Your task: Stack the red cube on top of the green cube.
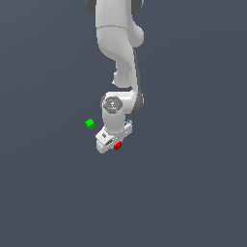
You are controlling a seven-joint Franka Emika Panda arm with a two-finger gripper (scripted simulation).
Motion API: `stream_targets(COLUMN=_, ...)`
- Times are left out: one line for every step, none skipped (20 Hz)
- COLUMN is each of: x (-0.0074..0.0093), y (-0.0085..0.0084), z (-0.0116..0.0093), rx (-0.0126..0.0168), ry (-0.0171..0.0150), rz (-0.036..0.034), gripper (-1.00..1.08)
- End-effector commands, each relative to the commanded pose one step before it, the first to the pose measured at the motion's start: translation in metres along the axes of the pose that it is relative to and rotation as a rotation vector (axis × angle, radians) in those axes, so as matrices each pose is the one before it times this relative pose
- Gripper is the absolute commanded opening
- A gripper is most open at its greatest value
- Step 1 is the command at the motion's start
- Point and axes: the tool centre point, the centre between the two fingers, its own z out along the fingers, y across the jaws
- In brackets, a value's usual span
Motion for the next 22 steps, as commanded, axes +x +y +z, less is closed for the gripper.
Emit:
stream_targets(x=0.0003, y=-0.00003, z=0.00039, rx=-0.00016, ry=0.00032, rz=-0.0003, gripper=-1.0)
stream_targets(x=0.0, y=0.0, z=0.0, rx=0.0, ry=0.0, rz=0.0, gripper=-1.0)
stream_targets(x=0.0, y=0.0, z=0.0, rx=0.0, ry=0.0, rz=0.0, gripper=-1.0)
stream_targets(x=0.0, y=0.0, z=0.0, rx=0.0, ry=0.0, rz=0.0, gripper=-1.0)
stream_targets(x=0.0, y=0.0, z=0.0, rx=0.0, ry=0.0, rz=0.0, gripper=-1.0)
stream_targets(x=0.0, y=0.0, z=0.0, rx=0.0, ry=0.0, rz=0.0, gripper=-1.0)
stream_targets(x=0.0, y=0.0, z=0.0, rx=0.0, ry=0.0, rz=0.0, gripper=-1.0)
stream_targets(x=-0.00029, y=0.0003, z=-0.00039, rx=-0.00044, ry=-0.00006, rz=0.00053, gripper=-1.0)
stream_targets(x=-0.00001, y=-0.00001, z=-0.00029, rx=0.0, ry=0.0, rz=0.0, gripper=-1.0)
stream_targets(x=-0.00003, y=-0.00002, z=-0.00088, rx=0.0, ry=0.0, rz=0.0, gripper=-1.0)
stream_targets(x=-0.00005, y=-0.00003, z=-0.00147, rx=0.0, ry=0.0, rz=0.0, gripper=-1.0)
stream_targets(x=-0.00007, y=-0.00005, z=-0.00207, rx=0.0, ry=0.0, rz=0.0, gripper=-1.0)
stream_targets(x=-0.00008, y=-0.00006, z=-0.00267, rx=0.0, ry=0.0, rz=0.0, gripper=-1.0)
stream_targets(x=-0.0001, y=-0.00007, z=-0.00328, rx=0.0, ry=0.0, rz=0.0, gripper=-1.0)
stream_targets(x=-0.00011, y=-0.00008, z=-0.0039, rx=0.0, ry=0.0, rz=0.0, gripper=-1.0)
stream_targets(x=-0.00012, y=-0.00009, z=-0.00453, rx=0.0, ry=0.0, rz=0.0, gripper=-1.0)
stream_targets(x=-0.00012, y=-0.0001, z=-0.00517, rx=0.0, ry=0.0, rz=0.0, gripper=-1.0)
stream_targets(x=-0.00013, y=-0.0001, z=-0.00583, rx=0.0, ry=0.0, rz=0.0, gripper=-1.0)
stream_targets(x=0.00015, y=-0.00037, z=-0.00647, rx=-0.00014, ry=-0.00026, rz=-0.00062, gripper=-1.0)
stream_targets(x=-0.00012, y=-0.0001, z=-0.00721, rx=0.0, ry=0.0, rz=0.0, gripper=-1.0)
stream_targets(x=-0.0001, y=-0.00009, z=-0.00771, rx=0.0, ry=0.0, rz=0.0, gripper=-1.0)
stream_targets(x=-0.00006, y=-0.00007, z=-0.00733, rx=0.0, ry=0.0, rz=0.0, gripper=-1.0)
